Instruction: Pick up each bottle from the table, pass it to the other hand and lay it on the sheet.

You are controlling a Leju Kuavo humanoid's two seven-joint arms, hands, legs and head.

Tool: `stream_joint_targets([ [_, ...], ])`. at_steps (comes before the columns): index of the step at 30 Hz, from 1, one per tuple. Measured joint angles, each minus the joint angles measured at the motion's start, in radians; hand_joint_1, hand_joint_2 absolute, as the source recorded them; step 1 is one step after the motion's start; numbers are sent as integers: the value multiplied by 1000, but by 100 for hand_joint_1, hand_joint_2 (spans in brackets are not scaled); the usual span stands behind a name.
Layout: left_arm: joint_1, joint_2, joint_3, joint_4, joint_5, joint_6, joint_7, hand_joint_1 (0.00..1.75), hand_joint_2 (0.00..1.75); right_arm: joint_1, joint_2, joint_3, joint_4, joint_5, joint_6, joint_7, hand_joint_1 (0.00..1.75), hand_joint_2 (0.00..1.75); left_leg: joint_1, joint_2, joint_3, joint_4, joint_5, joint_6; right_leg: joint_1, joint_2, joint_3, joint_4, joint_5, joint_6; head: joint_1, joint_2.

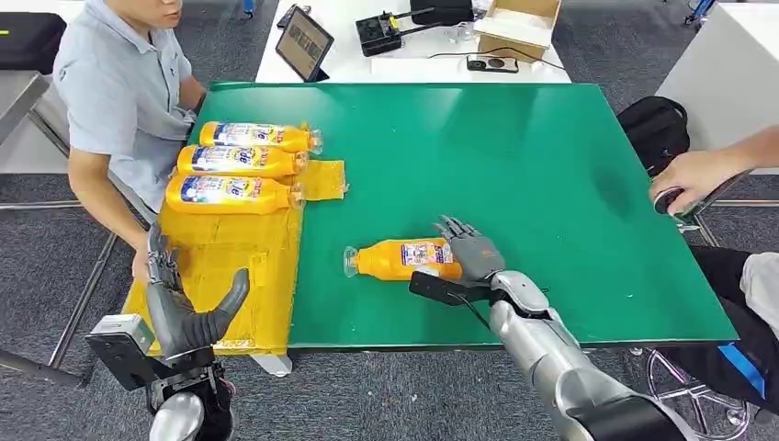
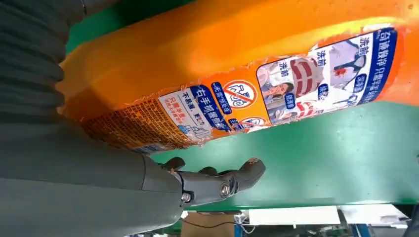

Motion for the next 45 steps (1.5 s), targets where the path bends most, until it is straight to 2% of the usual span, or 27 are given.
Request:
stream_joint_targets([
  [1,0,0,0,0,2,0,2,0,175,-2,0,3,3,1,9,7,154,175,0,0,0,0,0,0,0,0,0,0,0,0,0,0],
  [2,0,0,0,0,3,-3,4,0,175,-5,0,5,6,3,25,17,168,175,0,0,0,0,0,0,0,0,0,0,0,0,0,0],
  [3,0,0,0,0,3,-6,6,0,175,-10,1,7,9,5,42,27,171,175,0,0,1,0,0,0,0,0,0,0,0,0,0,0],
  [15,0,3,4,0,11,-40,47,0,175,-121,13,68,75,48,273,198,175,175,0,0,6,0,0,0,0,0,5,0,0,0,0,0],
  [30,0,9,10,0,4,-52,52,0,175,-155,23,87,106,16,341,229,175,175,0,0,8,0,0,0,0,0,7,0,0,0,0,0],
  [33,4,10,14,0,6,-60,47,0,175,-142,22,80,107,-50,302,145,175,175,0,0,8,0,0,0,0,0,7,0,0,0,0,0],
  [37,29,13,16,-6,27,-91,34,0,175,-56,27,30,68,-212,138,-103,175,175,0,1,8,0,-1,0,0,1,7,0,0,0,0,0],
  [39,45,14,8,-8,38,-128,39,0,175,30,45,-3,-30,-316,74,-230,175,175,0,0,6,0,-1,0,1,0,5,0,0,0,0,0],
  [41,62,14,-5,-7,47,-158,49,0,175,121,67,-22,-168,-393,36,-277,175,175,1,-3,2,0,0,0,1,-1,2,0,-1,0,0,0],
  [45,94,14,-38,2,56,-187,58,0,175,246,95,-32,-406,-469,-1,-297,175,175,1,-2,-1,0,-1,0,1,-1,-1,0,-1,0,0,0],
])
